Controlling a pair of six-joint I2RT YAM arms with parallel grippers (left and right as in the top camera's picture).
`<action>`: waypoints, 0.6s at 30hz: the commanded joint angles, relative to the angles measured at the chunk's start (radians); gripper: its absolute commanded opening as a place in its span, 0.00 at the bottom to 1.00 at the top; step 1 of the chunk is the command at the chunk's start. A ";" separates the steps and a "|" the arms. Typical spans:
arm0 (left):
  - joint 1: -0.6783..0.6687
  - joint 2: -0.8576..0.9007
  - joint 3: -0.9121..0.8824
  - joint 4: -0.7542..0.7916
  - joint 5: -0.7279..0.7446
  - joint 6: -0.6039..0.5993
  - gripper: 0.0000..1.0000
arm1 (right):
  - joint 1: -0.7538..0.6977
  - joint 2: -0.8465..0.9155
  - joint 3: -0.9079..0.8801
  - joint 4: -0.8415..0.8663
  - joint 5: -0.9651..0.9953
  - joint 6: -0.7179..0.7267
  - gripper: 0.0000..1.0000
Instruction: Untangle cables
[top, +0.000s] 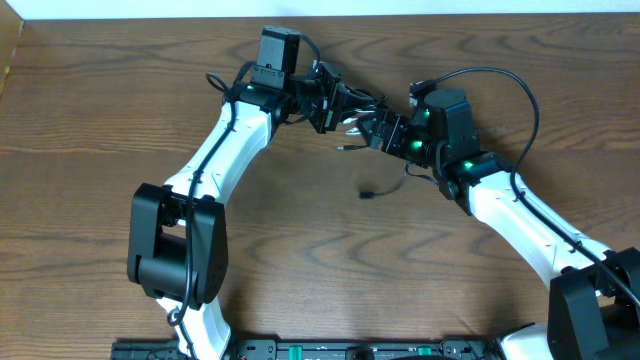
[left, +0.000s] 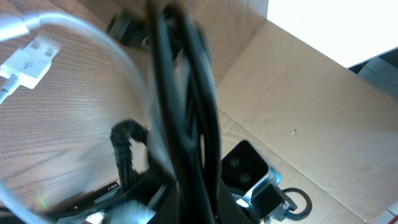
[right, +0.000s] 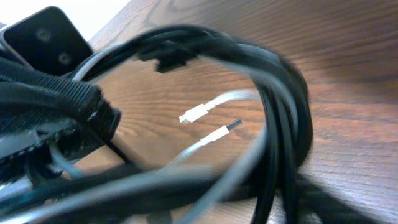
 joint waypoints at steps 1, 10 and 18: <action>0.000 0.009 0.010 -0.001 0.027 -0.004 0.07 | 0.007 0.006 0.016 -0.013 0.055 0.047 0.26; 0.017 0.009 0.010 -0.002 -0.006 0.280 0.08 | -0.012 -0.005 0.017 -0.255 0.003 -0.092 0.01; 0.081 0.009 0.010 -0.034 0.159 0.999 0.07 | -0.182 -0.133 0.017 -0.467 -0.126 -0.281 0.01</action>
